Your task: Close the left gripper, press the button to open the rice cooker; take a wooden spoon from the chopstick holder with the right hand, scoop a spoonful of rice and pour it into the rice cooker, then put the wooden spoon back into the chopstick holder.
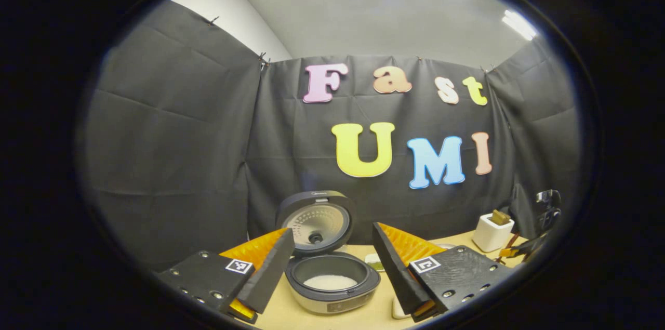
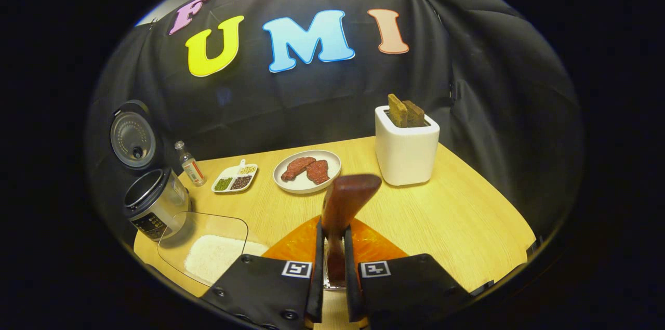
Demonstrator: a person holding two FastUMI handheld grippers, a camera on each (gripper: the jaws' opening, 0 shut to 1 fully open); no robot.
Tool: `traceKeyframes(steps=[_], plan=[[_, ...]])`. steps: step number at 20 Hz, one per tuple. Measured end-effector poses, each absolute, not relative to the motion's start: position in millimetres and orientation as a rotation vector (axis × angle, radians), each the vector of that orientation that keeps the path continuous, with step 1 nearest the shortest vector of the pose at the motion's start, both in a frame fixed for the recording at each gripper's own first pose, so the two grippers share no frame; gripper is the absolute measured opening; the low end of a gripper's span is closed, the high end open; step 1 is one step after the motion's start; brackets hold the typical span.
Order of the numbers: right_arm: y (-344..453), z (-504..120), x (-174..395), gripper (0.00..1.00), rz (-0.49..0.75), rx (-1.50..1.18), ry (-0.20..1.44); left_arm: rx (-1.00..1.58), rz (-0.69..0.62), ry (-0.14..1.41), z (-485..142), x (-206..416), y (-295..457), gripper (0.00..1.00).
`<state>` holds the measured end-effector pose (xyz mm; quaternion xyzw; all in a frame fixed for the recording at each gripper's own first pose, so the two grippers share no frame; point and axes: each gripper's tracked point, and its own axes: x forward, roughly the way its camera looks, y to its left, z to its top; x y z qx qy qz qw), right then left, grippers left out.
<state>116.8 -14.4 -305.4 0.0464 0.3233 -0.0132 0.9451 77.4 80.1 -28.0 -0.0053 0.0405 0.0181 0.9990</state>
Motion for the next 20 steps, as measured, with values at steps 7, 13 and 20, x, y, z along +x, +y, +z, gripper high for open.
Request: traceKeyframes(steps=[7, 13, 20], plan=[[-48, -253, 116, 0.84, -0.097, -0.095, 0.539, -0.028, 0.017, 0.068, -24, 84, 67, 0.93], [-71, -185, 116, 0.99, -0.169, -0.169, 0.406, -0.022, -0.008, 0.062, -21, 109, 58, 0.93], [-68, -137, 107, 0.97, -0.210, -0.104, 0.321, 0.008, 0.028, 0.022, 3, 194, 88, 0.92]])
